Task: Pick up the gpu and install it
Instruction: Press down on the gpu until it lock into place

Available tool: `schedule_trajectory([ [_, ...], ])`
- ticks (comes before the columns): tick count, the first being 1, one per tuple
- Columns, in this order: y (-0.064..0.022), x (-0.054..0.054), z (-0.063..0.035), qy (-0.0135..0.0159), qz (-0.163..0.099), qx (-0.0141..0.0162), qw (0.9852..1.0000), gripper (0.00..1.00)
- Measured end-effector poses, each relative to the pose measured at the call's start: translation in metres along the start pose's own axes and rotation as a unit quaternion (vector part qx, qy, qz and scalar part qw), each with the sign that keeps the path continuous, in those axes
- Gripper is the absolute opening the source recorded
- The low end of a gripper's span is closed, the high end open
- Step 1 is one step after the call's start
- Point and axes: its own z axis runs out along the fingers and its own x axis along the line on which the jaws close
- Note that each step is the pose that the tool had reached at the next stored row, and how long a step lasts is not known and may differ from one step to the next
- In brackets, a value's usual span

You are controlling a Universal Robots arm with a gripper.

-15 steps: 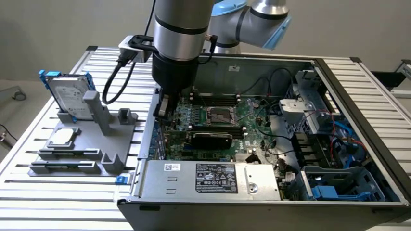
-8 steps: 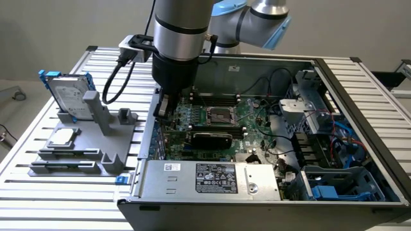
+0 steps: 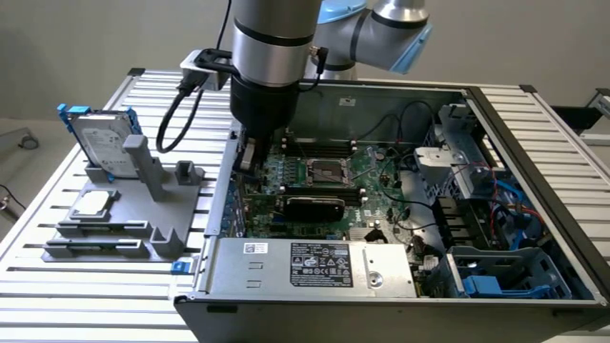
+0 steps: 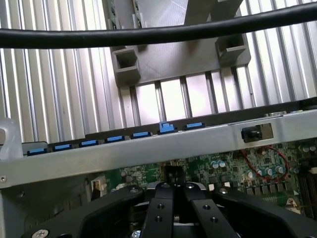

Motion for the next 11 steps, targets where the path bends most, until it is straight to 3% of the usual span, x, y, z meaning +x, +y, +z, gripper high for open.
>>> schedule_trajectory([
  [5, -0.0047, -0.001, -0.0007, -0.0071, -0.001, 0.0143, 0.9999, 0.11],
  [11, -0.0146, -0.003, -0.0023, -0.0155, -0.003, 0.0278, 0.9995, 0.11],
])
